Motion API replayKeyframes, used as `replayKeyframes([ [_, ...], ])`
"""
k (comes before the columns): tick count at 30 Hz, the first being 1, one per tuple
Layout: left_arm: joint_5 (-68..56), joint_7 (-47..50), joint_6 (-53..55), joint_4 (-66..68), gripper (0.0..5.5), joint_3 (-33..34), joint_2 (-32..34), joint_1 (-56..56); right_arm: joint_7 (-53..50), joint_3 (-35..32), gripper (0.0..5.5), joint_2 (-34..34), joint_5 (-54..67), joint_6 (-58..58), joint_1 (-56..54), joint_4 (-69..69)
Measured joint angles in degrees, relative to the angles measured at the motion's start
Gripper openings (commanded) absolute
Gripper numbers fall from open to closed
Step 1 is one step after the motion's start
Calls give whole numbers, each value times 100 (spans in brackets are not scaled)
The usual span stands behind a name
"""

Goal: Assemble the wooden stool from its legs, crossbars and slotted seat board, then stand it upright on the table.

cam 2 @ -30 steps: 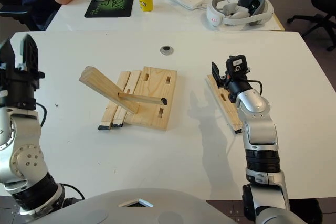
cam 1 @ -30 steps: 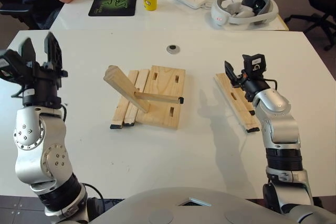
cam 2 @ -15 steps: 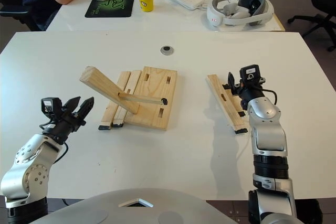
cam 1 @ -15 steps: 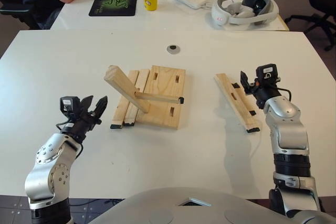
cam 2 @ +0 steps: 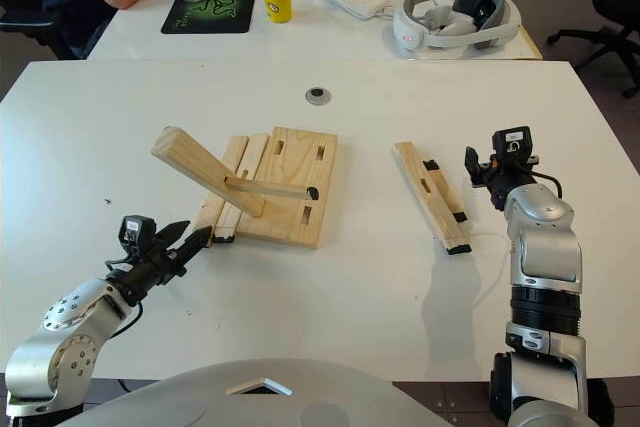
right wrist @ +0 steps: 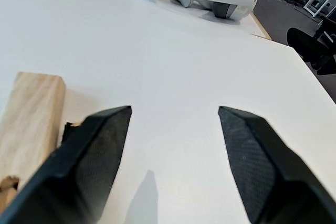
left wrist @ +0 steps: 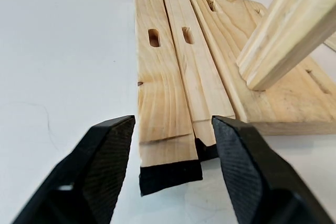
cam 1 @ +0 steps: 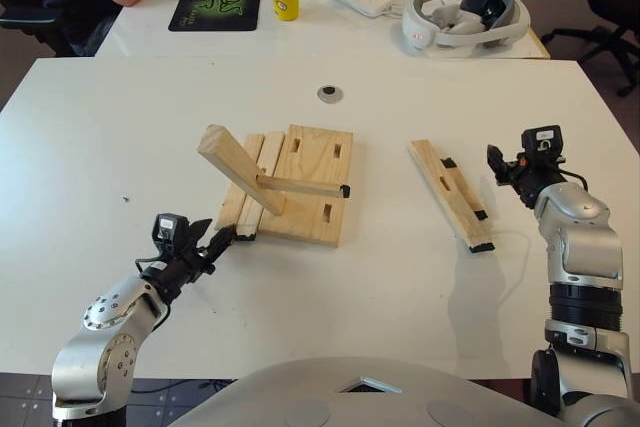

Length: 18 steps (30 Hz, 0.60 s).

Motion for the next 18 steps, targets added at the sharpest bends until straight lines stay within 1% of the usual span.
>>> replayKeyframes([
  [8, 404, 128, -185, 260, 272, -187, 72, 13, 25, 168, 308, 145, 17, -1, 0, -180],
  [14, 469, 201, -366, 353, 272, -168, 29, -9, 77, 194, 308, 194, 85, -27, 0, -269],
  [18, 518, 255, -383, 463, 224, -133, 31, -56, 162, 217, 308, 383, 262, -131, 1, -471],
])
